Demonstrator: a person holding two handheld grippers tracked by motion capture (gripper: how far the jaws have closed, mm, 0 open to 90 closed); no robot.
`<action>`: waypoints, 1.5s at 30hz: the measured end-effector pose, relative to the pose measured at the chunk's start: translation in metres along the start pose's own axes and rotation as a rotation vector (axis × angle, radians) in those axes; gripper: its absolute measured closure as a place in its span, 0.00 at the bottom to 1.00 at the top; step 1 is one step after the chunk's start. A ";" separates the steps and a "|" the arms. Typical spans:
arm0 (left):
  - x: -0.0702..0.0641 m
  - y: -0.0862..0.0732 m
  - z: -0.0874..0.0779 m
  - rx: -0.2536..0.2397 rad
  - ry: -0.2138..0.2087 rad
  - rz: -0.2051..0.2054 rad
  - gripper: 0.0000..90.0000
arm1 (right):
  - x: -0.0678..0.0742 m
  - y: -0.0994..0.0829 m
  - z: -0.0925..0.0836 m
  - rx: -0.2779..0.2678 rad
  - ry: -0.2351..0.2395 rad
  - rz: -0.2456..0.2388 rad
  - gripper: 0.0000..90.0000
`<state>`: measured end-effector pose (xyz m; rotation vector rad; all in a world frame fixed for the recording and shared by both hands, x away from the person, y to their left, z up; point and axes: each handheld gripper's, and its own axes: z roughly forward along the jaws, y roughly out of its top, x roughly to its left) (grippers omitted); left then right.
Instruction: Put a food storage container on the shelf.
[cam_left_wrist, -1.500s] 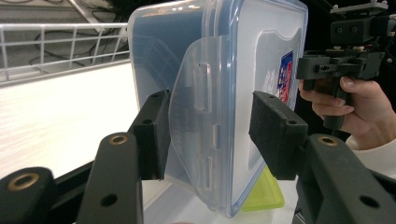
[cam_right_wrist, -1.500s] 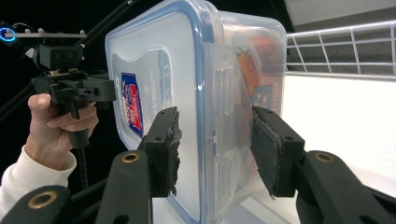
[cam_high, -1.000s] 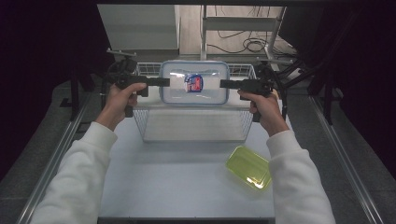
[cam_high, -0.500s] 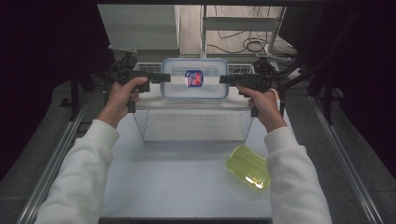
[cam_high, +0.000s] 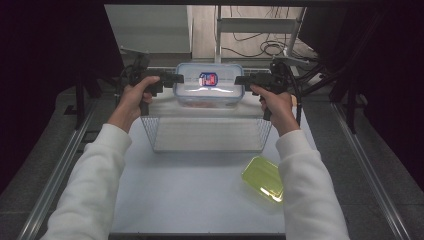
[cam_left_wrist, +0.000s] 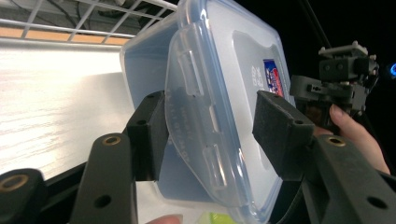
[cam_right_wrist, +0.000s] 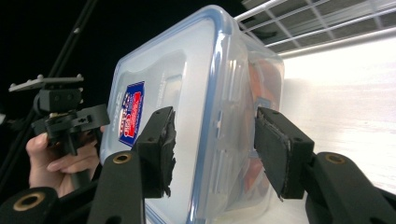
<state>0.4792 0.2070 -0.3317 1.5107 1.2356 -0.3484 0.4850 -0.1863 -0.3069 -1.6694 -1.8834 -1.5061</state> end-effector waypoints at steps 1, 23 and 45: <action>0.000 0.001 0.001 0.000 0.003 -0.010 0.50 | 0.001 0.000 0.001 -0.005 -0.016 -0.001 0.54; -0.027 -0.010 -0.011 -0.100 0.121 0.175 0.33 | 0.007 -0.007 -0.018 -0.100 0.004 -0.094 0.44; -0.056 -0.097 -0.050 -0.122 0.165 0.428 0.30 | 0.016 -0.081 -0.068 -0.066 0.002 -0.504 0.39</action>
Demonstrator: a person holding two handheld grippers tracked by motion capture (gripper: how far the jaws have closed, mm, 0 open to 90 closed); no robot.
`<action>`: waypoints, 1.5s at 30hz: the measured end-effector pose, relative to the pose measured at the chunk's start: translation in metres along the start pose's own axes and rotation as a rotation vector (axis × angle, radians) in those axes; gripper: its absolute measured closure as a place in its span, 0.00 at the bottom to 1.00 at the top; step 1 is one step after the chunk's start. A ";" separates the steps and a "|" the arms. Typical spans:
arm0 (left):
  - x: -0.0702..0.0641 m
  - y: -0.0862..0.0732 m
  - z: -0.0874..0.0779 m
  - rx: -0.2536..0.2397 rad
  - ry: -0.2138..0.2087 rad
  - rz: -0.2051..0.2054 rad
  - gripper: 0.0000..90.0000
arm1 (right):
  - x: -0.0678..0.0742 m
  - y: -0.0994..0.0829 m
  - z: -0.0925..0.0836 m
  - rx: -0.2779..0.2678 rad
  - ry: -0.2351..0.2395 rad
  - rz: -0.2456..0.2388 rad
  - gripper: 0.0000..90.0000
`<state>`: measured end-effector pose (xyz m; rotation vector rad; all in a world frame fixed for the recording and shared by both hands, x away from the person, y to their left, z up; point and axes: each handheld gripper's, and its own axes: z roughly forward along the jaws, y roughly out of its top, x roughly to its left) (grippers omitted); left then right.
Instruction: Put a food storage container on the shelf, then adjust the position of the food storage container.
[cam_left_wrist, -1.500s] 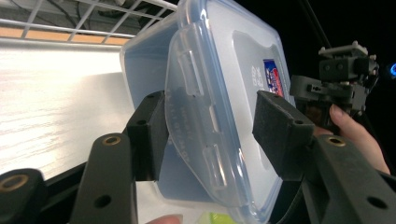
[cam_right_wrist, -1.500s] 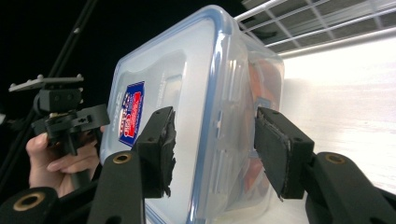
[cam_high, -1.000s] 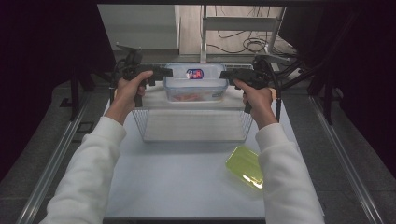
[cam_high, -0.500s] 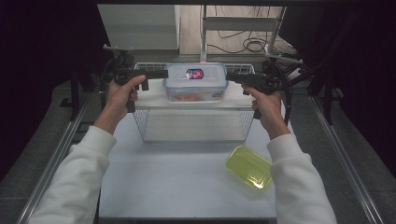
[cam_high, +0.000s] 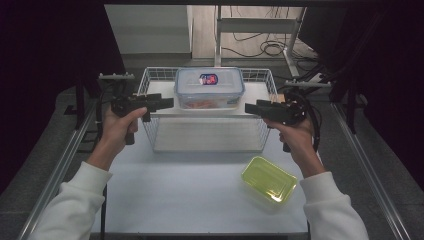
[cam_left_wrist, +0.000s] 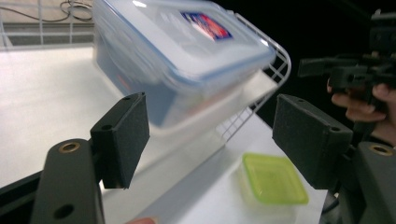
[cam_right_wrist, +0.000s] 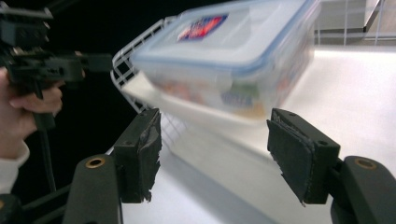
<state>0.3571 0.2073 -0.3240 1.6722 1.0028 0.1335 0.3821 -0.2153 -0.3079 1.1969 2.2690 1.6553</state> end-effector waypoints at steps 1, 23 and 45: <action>-0.005 -0.006 -0.003 0.005 0.000 0.025 0.30 | 0.002 -0.003 -0.002 0.010 -0.003 -0.015 0.38; -0.033 -0.134 0.000 0.224 0.034 0.087 0.31 | 0.013 -0.120 -0.013 0.207 -0.011 -0.091 0.38; -0.016 -0.164 0.011 0.286 0.075 0.052 0.31 | -0.010 -0.137 -0.013 0.270 -0.098 -0.055 0.41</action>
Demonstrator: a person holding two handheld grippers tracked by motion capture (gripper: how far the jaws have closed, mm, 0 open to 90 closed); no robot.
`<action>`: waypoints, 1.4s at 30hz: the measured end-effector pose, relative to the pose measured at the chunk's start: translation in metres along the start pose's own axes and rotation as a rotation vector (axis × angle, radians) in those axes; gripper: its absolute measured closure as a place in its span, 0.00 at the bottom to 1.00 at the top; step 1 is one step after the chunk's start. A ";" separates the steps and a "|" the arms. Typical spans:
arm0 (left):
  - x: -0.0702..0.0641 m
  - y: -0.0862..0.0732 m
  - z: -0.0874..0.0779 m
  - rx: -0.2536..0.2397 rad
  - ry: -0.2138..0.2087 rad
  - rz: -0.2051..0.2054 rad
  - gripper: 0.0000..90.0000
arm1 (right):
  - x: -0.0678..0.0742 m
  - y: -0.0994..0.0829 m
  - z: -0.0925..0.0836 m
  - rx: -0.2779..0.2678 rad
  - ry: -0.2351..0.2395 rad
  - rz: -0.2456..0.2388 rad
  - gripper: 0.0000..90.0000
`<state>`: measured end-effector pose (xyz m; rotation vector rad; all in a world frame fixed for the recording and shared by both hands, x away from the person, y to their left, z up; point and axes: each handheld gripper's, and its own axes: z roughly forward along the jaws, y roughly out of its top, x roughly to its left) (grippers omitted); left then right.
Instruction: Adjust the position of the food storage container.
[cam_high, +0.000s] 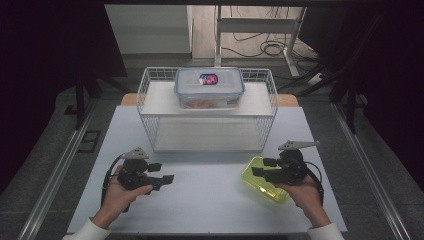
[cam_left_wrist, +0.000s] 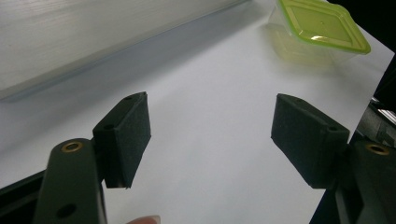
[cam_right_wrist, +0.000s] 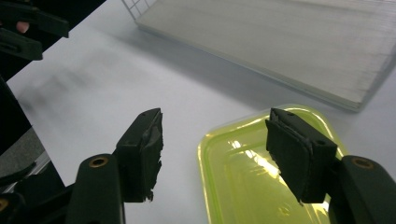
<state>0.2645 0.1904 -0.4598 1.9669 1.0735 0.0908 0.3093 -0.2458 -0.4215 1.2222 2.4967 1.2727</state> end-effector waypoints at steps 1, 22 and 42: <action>0.000 0.000 0.000 0.001 0.000 0.001 0.31 | -0.002 -0.001 -0.001 0.004 -0.001 0.004 0.43; 0.003 -0.012 0.013 0.067 0.010 0.016 0.31 | -0.060 0.005 0.026 0.158 -0.267 -0.030 0.99; 0.005 -0.014 0.016 0.079 -0.001 0.019 0.32 | -0.033 0.011 0.074 0.266 -0.258 -0.206 0.99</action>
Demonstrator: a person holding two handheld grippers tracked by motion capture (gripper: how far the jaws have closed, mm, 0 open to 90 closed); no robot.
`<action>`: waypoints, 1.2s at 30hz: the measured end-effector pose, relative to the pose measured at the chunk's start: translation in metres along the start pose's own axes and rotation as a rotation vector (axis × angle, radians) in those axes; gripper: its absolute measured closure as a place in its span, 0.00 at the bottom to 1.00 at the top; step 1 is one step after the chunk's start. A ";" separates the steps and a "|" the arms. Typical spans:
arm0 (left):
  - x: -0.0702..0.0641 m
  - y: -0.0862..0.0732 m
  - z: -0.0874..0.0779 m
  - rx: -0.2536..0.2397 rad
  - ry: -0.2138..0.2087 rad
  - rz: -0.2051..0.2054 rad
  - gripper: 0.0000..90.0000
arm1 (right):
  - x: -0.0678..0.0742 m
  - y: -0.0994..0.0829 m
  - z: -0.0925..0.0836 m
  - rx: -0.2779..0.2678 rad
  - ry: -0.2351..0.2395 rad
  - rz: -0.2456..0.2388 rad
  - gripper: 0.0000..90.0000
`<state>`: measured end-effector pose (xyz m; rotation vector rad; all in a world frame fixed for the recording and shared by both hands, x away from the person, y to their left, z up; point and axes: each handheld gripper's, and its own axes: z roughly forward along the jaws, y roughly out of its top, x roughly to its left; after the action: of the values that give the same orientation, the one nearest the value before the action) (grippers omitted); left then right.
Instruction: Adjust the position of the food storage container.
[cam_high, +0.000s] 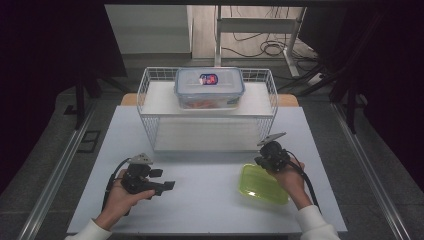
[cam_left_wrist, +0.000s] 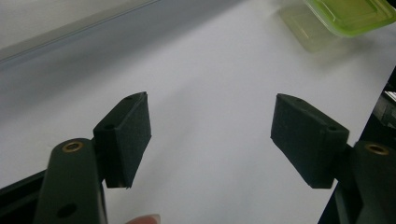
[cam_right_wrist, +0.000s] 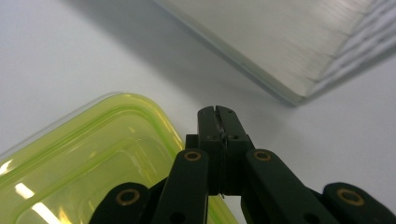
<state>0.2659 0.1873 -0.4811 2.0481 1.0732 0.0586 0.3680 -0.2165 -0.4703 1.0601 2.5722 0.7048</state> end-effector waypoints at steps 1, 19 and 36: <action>0.000 0.000 0.000 0.000 0.000 0.000 0.32 | 0.002 0.001 0.001 0.004 0.000 -0.014 0.99; 0.000 -0.001 0.001 0.004 -0.001 -0.001 0.32 | 0.008 0.002 0.008 -0.002 0.030 -0.077 0.99; 0.001 -0.004 -0.003 -0.015 0.003 -0.026 0.31 | -0.019 -0.045 -0.067 -0.074 -0.088 0.098 0.99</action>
<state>0.2627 0.1914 -0.4816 2.0211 1.0983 0.0563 0.3270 -0.2797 -0.4368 1.1726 2.4149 0.7532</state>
